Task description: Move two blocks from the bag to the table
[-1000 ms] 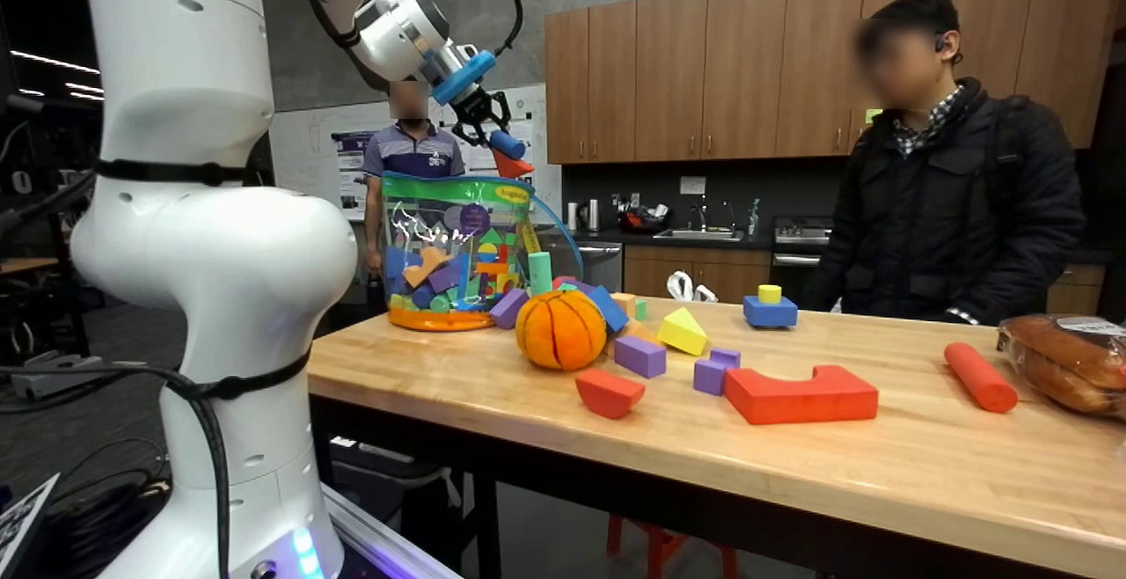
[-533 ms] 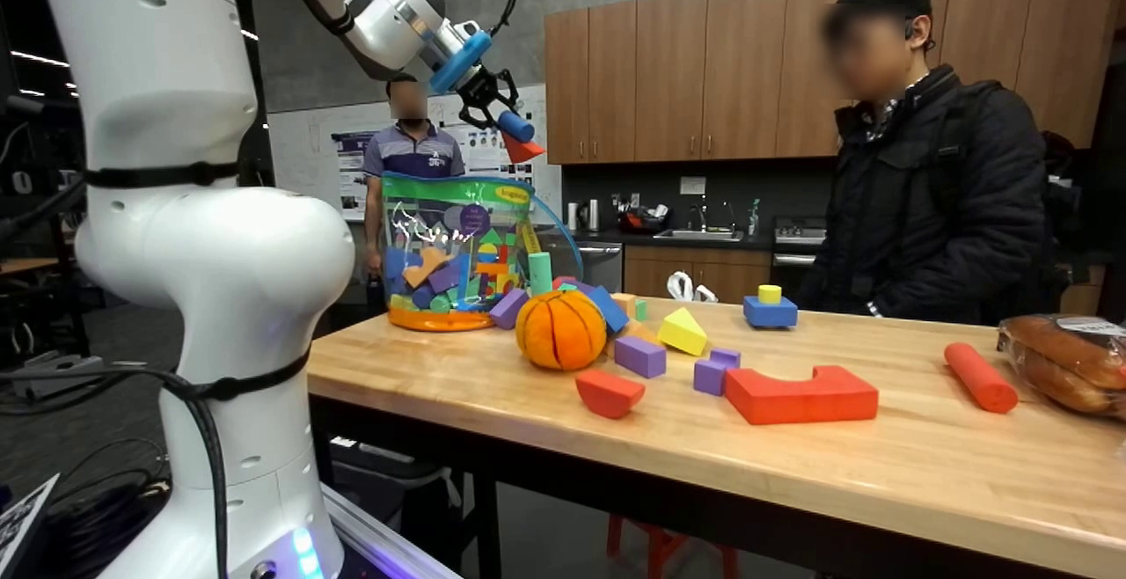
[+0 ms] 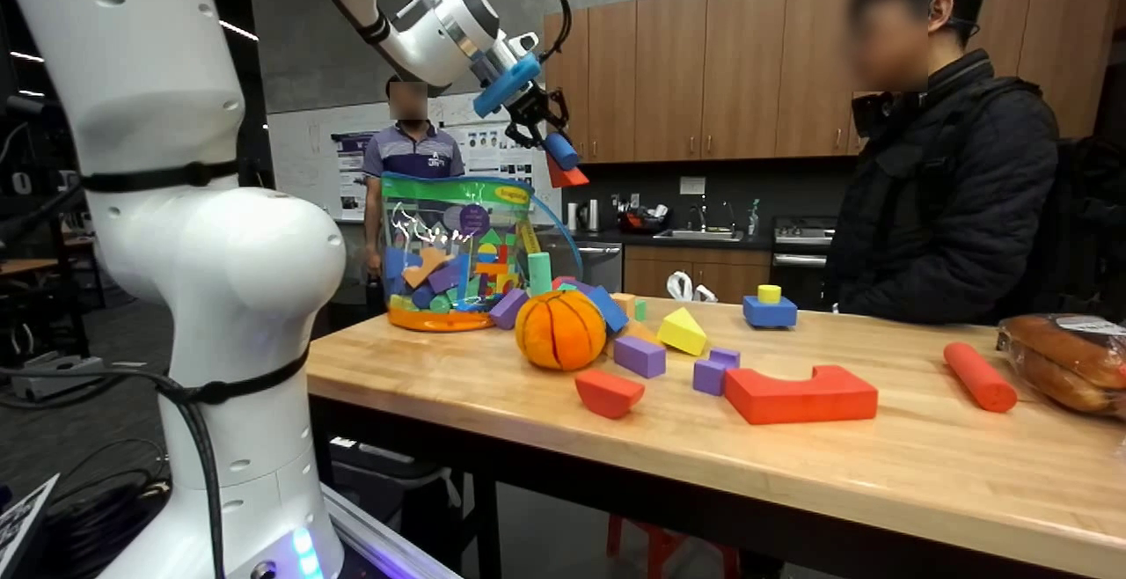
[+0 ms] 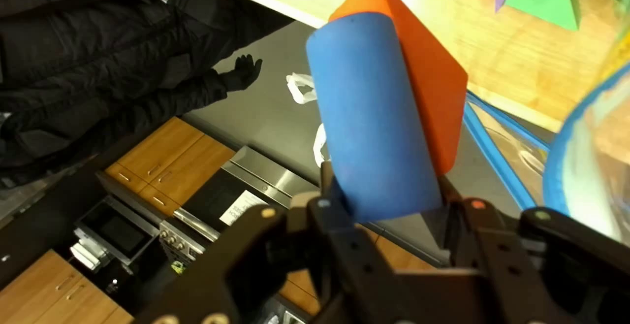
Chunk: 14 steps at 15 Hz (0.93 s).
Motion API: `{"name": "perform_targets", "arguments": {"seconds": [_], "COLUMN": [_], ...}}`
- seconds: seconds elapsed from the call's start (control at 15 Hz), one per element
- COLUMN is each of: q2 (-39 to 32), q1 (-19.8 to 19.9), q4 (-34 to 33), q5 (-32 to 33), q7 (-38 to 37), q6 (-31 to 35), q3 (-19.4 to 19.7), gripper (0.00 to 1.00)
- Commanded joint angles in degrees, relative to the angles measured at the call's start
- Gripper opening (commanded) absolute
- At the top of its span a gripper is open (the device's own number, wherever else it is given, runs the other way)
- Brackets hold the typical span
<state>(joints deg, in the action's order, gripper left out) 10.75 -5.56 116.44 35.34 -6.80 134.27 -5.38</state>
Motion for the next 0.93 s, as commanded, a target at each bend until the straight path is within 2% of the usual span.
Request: {"name": "perform_targets", "arguments": {"seconds": [0.0,0.27,0.33,0.4,0.6,0.87], "q2": [3.13,2.07,1.68,0.97,0.9,0.91], "q1": [3.63,5.96,6.07,6.88,7.13,7.04], "q4": [6.77,11.18,11.91,9.83,11.35,11.35], "q5": [-3.36,-10.47,-12.5,-10.1,-11.77,-11.77], "q7": [1.61,10.17,12.53,9.05,11.44,11.43], "q6": [7.46,14.32,15.31,13.13,14.69,14.78], "q3": [3.4,7.45,8.11,6.26,7.27,7.06], "gripper": [0.18,0.18,0.59,0.44,0.59,0.59]}}
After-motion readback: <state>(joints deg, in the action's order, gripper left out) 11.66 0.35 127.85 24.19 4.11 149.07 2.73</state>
